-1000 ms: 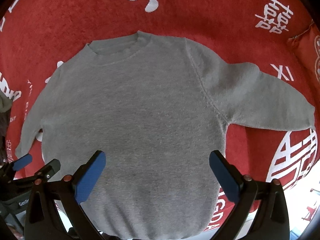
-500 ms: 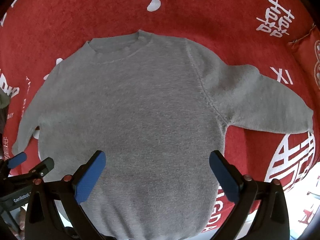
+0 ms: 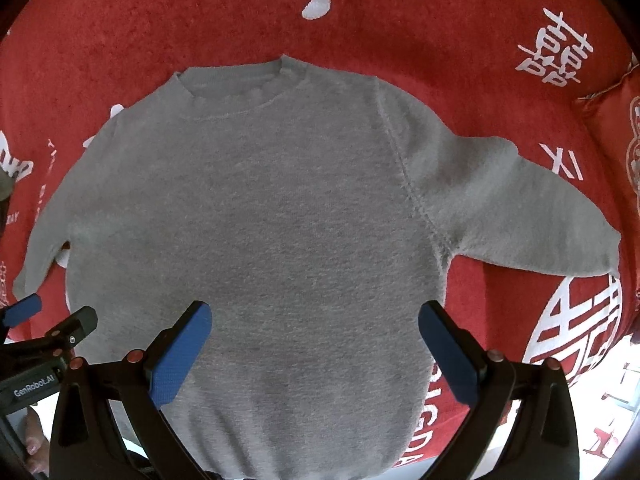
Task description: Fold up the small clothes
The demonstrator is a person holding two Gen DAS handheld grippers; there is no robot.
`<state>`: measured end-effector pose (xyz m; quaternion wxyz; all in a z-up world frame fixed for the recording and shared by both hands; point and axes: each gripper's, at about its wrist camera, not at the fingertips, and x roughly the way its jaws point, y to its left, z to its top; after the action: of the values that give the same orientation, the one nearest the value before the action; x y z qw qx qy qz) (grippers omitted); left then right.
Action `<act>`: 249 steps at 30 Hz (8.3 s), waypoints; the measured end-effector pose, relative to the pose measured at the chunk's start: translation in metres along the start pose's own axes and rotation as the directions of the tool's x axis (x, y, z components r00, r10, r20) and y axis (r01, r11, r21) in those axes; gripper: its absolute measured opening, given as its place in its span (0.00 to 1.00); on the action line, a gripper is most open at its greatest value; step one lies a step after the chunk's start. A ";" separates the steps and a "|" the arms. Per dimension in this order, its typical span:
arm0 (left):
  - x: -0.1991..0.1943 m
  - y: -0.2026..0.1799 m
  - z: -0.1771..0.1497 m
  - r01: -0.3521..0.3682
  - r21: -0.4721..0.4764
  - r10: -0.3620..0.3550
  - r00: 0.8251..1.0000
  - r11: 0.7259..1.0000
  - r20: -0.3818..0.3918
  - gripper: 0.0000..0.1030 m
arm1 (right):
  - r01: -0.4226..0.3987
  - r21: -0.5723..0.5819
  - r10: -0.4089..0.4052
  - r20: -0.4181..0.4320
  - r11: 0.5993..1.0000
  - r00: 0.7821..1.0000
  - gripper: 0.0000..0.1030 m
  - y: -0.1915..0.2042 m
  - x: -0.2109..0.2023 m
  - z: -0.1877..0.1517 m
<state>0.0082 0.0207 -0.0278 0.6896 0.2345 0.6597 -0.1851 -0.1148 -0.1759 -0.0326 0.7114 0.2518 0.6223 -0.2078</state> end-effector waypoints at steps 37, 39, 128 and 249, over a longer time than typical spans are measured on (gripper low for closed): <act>0.005 0.031 -0.007 0.037 -0.048 -0.036 0.999 0.998 0.019 1.00 | 0.027 -0.038 -0.027 -0.003 0.999 1.000 1.00 0.020 0.001 0.004; 0.007 0.032 -0.007 0.048 -0.054 -0.047 0.999 0.997 0.017 1.00 | 0.028 -0.039 -0.028 -0.003 0.999 1.000 1.00 0.021 0.001 0.004; 0.042 0.100 0.017 0.023 -0.245 0.044 0.964 0.969 0.264 0.82 | -0.045 -0.508 0.120 0.116 0.860 0.986 0.90 0.210 0.071 0.121; -0.019 -0.220 0.017 0.056 0.260 -0.070 0.997 0.964 0.044 0.86 | -0.498 0.562 0.434 0.256 0.661 0.864 0.55 -0.290 0.047 -0.047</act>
<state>-0.1029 -0.1707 -0.0254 0.6642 0.2964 0.6185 -0.2974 -0.3211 -0.3744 -0.1129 0.6503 0.6076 0.3994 -0.2202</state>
